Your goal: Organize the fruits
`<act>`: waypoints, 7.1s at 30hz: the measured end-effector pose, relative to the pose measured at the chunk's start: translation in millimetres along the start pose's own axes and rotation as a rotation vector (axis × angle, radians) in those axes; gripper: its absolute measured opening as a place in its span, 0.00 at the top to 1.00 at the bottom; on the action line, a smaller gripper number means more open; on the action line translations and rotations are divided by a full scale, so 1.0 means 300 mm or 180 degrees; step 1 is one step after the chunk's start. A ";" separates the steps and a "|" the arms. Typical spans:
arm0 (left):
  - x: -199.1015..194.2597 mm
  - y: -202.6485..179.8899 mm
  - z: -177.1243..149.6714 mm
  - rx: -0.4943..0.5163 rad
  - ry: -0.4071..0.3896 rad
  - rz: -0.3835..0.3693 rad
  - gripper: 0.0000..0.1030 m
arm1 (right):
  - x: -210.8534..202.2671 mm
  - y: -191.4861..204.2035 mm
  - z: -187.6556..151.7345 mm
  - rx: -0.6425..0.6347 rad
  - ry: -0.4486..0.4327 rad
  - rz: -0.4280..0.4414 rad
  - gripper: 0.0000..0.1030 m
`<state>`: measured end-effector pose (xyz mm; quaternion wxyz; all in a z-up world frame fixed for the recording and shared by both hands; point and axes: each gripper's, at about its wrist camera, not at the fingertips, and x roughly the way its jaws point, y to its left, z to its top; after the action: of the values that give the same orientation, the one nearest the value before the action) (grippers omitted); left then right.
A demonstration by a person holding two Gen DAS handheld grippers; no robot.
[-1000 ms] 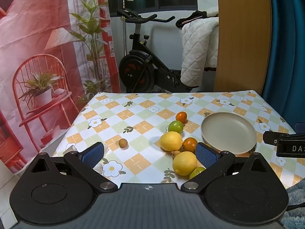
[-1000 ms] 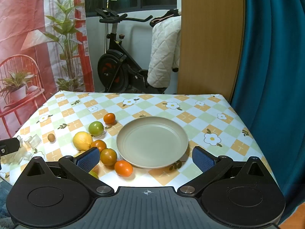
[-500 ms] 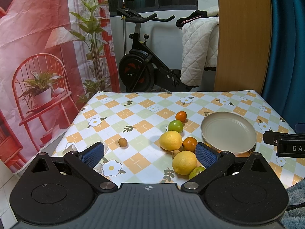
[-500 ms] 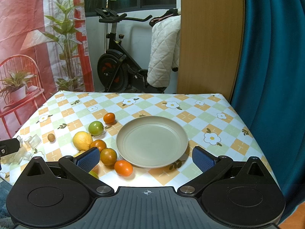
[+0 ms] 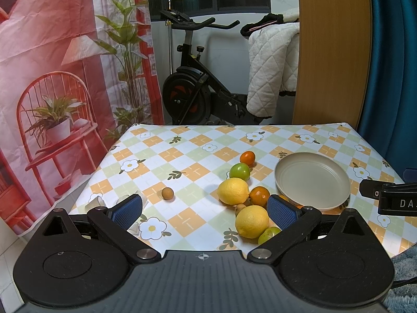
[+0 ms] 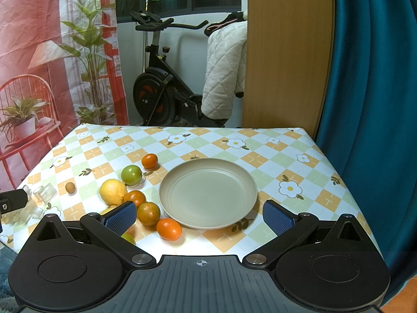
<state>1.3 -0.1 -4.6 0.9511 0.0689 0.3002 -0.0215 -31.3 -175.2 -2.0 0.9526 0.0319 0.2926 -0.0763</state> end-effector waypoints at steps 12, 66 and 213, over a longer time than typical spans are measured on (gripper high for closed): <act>0.003 0.005 -0.006 -0.0011 0.0096 -0.0029 0.00 | 0.012 -0.006 -0.021 -0.0028 0.0007 -0.0005 0.00; 0.288 0.047 -0.109 -0.0395 0.0170 -0.0477 0.10 | 0.305 0.144 -0.135 -0.0885 0.0101 0.0859 0.03; 0.901 -0.460 0.137 -0.0111 0.0812 -0.1342 0.54 | 0.859 -0.035 0.022 -0.0435 0.0367 0.1047 0.60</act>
<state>234.6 -142.5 -142.9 0.8811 -0.0096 0.4259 -0.2055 181.1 -219.0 -141.6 0.9338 0.0189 0.3422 0.1026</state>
